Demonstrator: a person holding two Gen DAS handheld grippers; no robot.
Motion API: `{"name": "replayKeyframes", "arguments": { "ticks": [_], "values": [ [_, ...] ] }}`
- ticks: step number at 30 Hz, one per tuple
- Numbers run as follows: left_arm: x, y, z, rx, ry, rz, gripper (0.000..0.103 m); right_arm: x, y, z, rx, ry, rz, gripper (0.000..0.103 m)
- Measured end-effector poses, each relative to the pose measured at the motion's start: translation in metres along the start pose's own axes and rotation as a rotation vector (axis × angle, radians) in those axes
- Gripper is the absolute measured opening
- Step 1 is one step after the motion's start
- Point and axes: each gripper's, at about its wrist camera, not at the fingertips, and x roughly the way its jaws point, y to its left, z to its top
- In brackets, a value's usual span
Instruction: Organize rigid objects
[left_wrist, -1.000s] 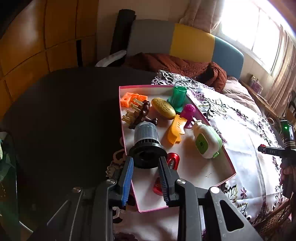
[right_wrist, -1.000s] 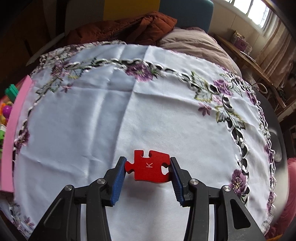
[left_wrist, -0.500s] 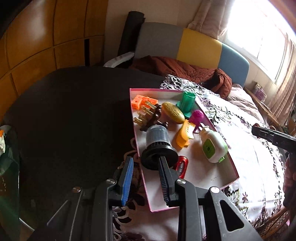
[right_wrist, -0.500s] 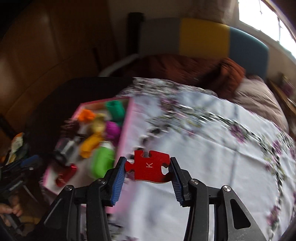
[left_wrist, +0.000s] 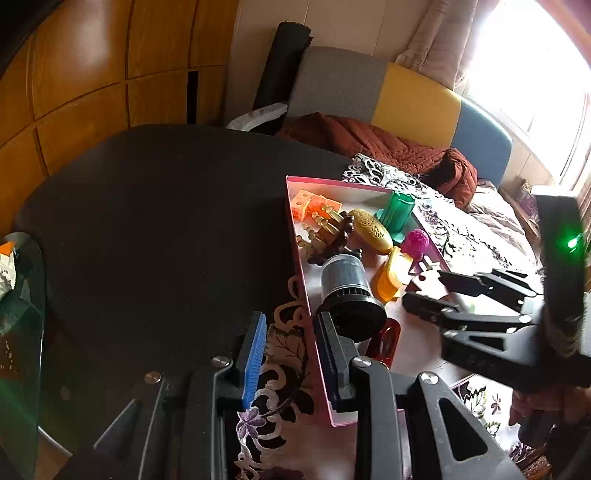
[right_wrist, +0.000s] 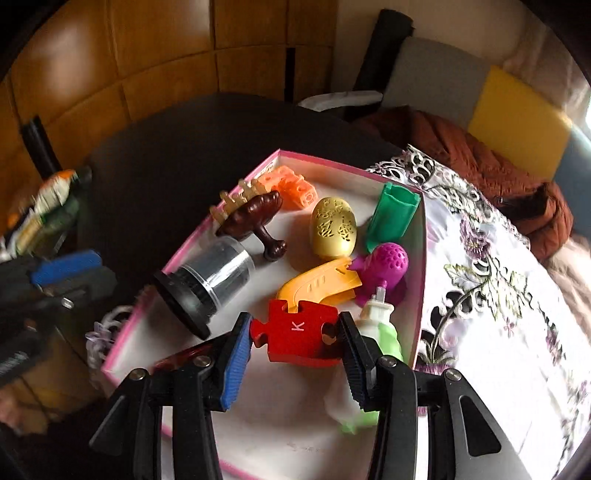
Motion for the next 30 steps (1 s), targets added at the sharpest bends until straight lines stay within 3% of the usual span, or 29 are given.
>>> {"name": "replayKeyframes", "arguments": {
  "ticks": [16,22,26,30],
  "values": [
    [-0.001,-0.002,0.001,-0.001,-0.008,0.022,0.030,0.001,0.006,-0.003,-0.004,-0.016,-0.024,0.050],
    [-0.006,-0.006,0.000,0.005,-0.017,0.041,0.033,-0.013,0.005,-0.006,0.045,-0.068,-0.006,0.056],
    [-0.010,-0.011,-0.001,0.011,-0.032,0.065,0.038,-0.029,0.000,-0.010,0.105,-0.127,-0.019,0.067],
    [-0.017,-0.018,-0.002,0.021,-0.062,0.111,0.043,-0.045,-0.010,-0.018,0.201,-0.171,-0.085,0.080]
  ]
}}
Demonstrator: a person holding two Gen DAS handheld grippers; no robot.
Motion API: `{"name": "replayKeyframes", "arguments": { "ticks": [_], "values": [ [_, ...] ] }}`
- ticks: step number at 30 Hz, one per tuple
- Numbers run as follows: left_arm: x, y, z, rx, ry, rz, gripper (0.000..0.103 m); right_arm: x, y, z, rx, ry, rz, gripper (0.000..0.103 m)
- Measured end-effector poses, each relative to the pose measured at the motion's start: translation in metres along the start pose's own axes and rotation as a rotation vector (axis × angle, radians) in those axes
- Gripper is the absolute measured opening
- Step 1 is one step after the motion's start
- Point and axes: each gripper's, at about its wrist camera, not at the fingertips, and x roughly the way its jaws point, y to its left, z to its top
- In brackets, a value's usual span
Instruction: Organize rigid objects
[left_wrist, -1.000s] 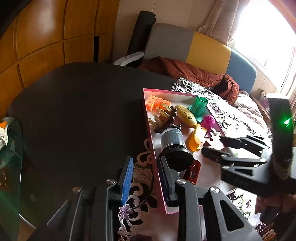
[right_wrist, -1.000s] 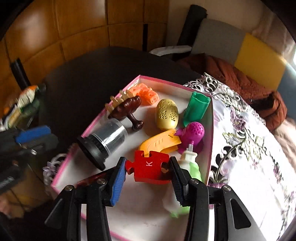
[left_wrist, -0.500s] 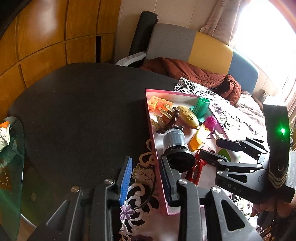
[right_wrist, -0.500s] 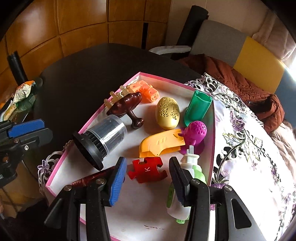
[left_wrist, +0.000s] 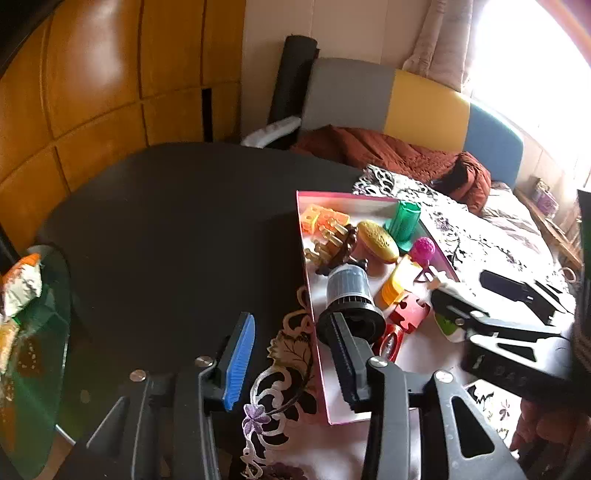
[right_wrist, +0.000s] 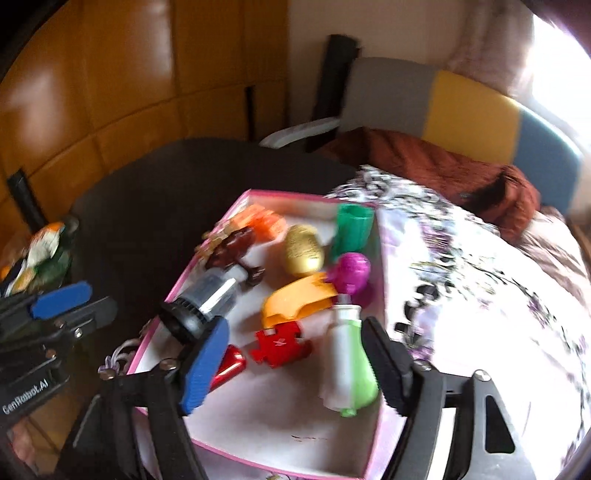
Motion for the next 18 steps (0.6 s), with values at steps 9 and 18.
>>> {"name": "replayKeyframes", "arguments": {
  "ticks": [9,18],
  "values": [
    [-0.015,-0.014,-0.005,-0.024,-0.041,0.004,0.065,-0.021,-0.017,-0.018,0.114,-0.034,-0.063,0.082],
    [-0.024,-0.019,-0.010,-0.019,-0.062,0.063,0.064,-0.032,-0.025,-0.031,0.155,-0.045,-0.072,0.082]
  ]
}}
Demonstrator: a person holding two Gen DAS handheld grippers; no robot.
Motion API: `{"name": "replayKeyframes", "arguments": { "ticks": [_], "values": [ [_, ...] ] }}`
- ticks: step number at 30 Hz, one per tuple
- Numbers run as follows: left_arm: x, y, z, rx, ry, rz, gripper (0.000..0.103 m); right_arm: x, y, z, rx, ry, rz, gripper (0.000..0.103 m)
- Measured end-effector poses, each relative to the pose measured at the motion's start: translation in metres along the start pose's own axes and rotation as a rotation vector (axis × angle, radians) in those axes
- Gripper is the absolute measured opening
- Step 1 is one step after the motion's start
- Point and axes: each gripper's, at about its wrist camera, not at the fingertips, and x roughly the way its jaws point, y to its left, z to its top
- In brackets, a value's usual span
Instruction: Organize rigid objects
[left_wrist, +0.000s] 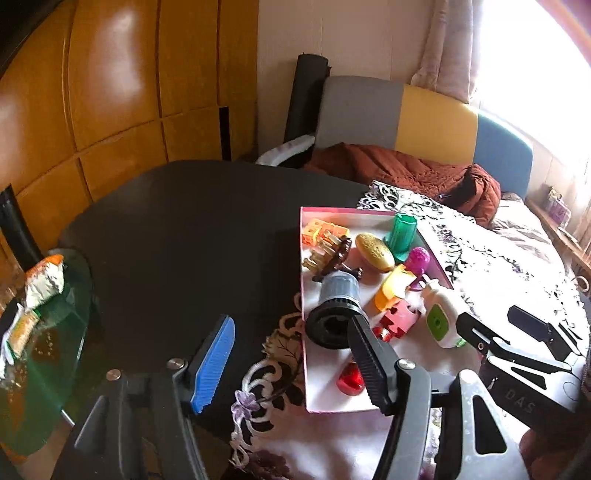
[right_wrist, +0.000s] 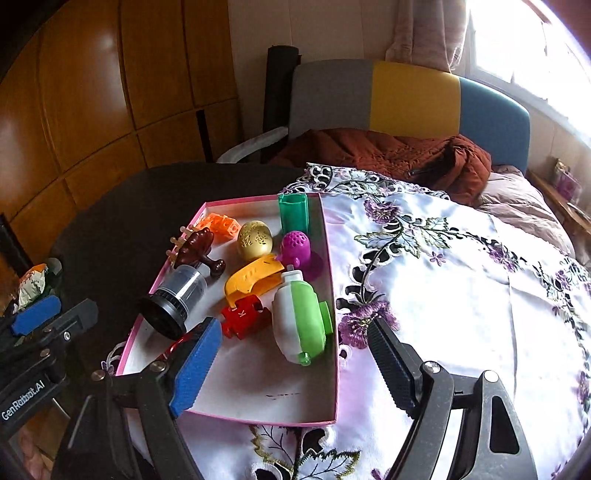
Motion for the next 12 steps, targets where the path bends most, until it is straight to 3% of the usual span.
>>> {"name": "replayKeyframes", "arguments": {
  "ticks": [6,12],
  "values": [
    [-0.0061,-0.0012,-0.0018,0.025,-0.041,0.003,0.050,-0.0031,0.0002,-0.0013,-0.005,-0.008,-0.001,0.083],
    [-0.0072,0.0037,0.0008,0.013,-0.050,0.010,0.047,-0.0054,0.0033,-0.0014,-0.011,-0.018,-0.007,0.083]
  ]
}}
